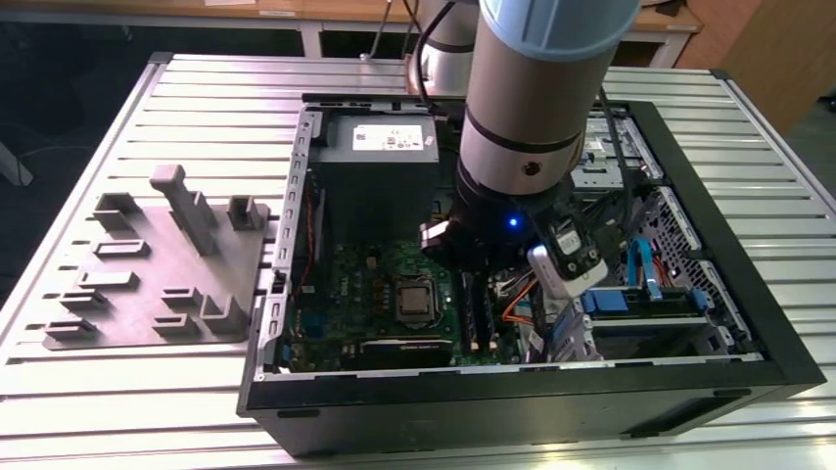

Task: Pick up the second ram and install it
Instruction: 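Press down the second ram until it locks into place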

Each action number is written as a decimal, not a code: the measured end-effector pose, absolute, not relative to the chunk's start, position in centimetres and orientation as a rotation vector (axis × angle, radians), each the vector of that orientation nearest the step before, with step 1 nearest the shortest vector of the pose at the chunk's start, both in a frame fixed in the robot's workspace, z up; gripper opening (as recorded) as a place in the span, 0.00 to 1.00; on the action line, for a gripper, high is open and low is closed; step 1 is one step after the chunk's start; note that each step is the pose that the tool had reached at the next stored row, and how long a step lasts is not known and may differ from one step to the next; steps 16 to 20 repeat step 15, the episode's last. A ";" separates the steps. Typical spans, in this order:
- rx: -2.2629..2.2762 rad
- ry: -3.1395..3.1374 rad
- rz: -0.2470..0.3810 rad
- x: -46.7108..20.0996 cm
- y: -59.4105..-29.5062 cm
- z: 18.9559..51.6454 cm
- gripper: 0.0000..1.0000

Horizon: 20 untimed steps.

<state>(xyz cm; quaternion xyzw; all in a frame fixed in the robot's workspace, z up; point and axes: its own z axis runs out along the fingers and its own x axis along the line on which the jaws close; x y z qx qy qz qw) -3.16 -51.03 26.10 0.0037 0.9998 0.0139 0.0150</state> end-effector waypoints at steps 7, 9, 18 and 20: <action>0.011 3.111 0.043 -3.2 -50.5 26.8 0.10; 0.011 3.111 0.044 -3.2 -50.5 26.8 0.10; 0.011 3.111 0.043 -3.2 -50.5 27.0 0.10; 0.011 3.111 0.043 -3.2 -50.5 27.0 0.10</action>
